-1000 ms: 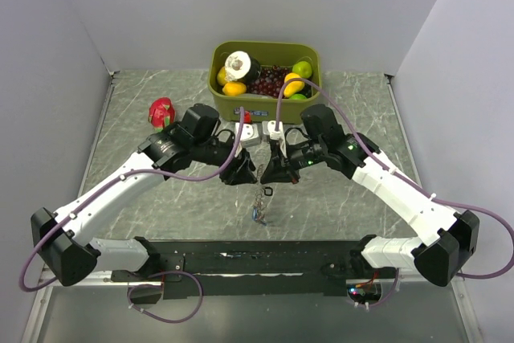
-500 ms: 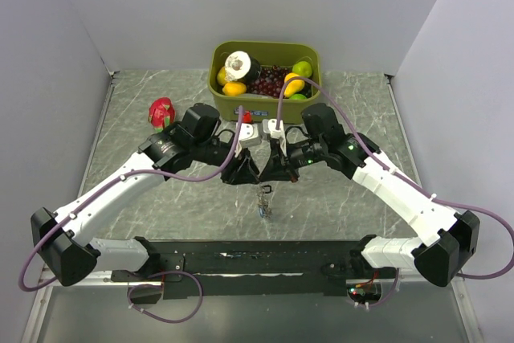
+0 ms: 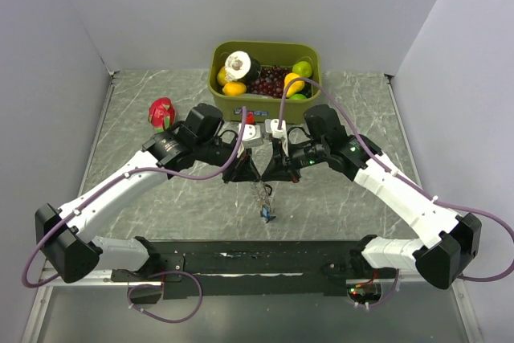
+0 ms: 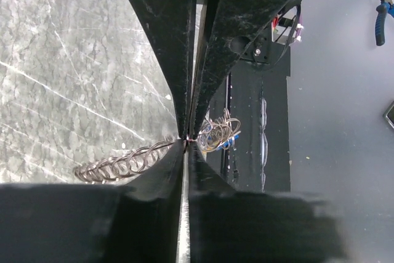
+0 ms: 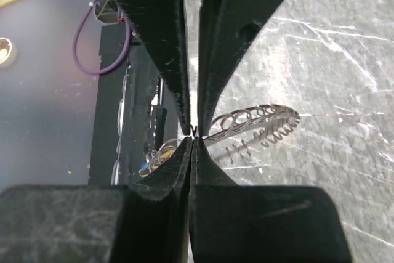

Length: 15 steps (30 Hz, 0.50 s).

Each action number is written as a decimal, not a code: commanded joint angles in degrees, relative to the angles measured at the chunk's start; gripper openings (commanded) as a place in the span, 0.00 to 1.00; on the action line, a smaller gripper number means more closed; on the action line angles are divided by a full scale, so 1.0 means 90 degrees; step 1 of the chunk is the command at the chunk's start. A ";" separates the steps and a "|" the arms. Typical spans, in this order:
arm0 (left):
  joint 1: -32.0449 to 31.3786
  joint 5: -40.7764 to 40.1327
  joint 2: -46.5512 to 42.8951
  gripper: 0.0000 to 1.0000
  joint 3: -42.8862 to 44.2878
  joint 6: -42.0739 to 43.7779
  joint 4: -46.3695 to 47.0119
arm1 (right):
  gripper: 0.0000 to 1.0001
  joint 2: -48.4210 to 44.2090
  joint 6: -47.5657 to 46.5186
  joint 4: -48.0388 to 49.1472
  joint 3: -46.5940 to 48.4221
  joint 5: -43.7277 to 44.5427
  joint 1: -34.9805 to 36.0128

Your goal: Put the keys on the keyring

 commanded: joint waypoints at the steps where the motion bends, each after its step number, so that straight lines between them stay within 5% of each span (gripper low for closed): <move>1: -0.0160 -0.0111 0.0252 0.01 0.0160 0.0037 -0.0043 | 0.00 -0.0251 0.0063 0.0538 0.0131 -0.0232 0.0030; 8: -0.0385 -0.0190 0.0437 0.02 0.0150 -0.0236 0.0317 | 0.00 -0.0349 0.0190 0.0743 0.0043 -0.0330 0.0030; 12: -0.0473 -0.0365 0.0389 0.21 -0.0006 -0.0479 0.0630 | 0.00 -0.0319 0.0219 0.0772 0.0043 -0.0388 0.0030; 15: -0.0541 -0.0404 0.0398 0.14 -0.0016 -0.0490 0.0680 | 0.00 -0.0319 0.0210 0.0763 0.0043 -0.0369 0.0030</move>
